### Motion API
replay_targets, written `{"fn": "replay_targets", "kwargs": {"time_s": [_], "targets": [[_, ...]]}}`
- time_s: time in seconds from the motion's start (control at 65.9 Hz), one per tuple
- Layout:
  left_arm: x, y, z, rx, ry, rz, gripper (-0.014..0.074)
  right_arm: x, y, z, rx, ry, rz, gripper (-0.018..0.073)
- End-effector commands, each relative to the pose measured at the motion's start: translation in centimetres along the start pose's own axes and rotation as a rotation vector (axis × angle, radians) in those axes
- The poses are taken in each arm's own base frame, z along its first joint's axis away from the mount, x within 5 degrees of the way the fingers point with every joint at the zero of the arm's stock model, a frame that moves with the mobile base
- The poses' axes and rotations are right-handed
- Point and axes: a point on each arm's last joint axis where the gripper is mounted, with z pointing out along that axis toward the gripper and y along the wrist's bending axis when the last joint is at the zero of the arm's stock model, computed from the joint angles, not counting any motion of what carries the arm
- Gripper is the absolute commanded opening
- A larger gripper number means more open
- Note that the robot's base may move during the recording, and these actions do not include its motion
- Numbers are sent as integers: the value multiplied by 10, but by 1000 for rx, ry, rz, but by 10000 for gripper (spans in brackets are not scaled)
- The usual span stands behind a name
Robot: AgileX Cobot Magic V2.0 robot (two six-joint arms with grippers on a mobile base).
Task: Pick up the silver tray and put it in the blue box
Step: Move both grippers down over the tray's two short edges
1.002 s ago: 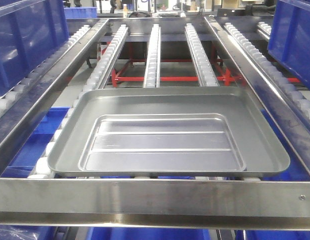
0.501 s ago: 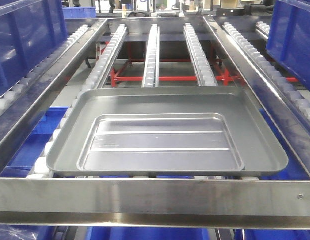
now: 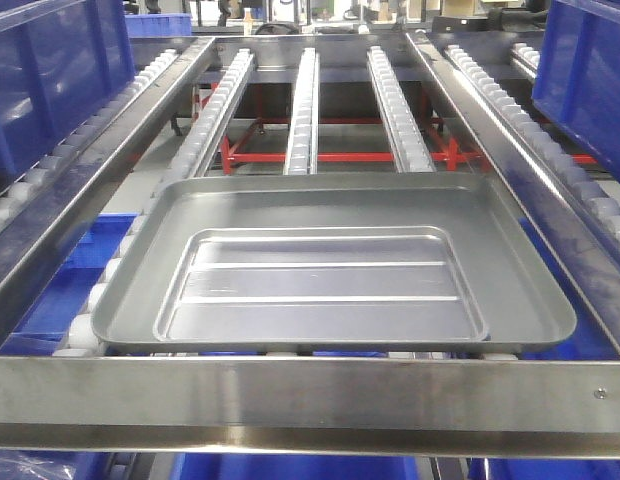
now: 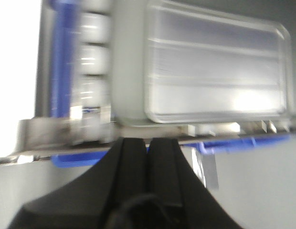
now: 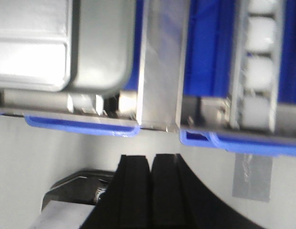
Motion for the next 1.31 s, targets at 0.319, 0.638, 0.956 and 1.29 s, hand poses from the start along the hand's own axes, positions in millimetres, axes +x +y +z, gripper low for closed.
{"fn": "replay_targets", "kwargs": {"time_s": [0.319, 0.638, 0.956, 1.29], "targets": [[-45, -53, 107, -213, 172, 61, -94, -79, 47, 43, 49, -89, -20, 60], [-70, -66, 127, -234, 167, 40, -94, -95, 87, 86, 71, 3, 5, 60], [-71, -65, 127, -244, 159, 64, -94, -89, 94, 111, 87, 78, 6, 60], [-69, -64, 126, -261, 180, 64, -1, -103, 101, 103, 65, 46, -12, 216]]}}
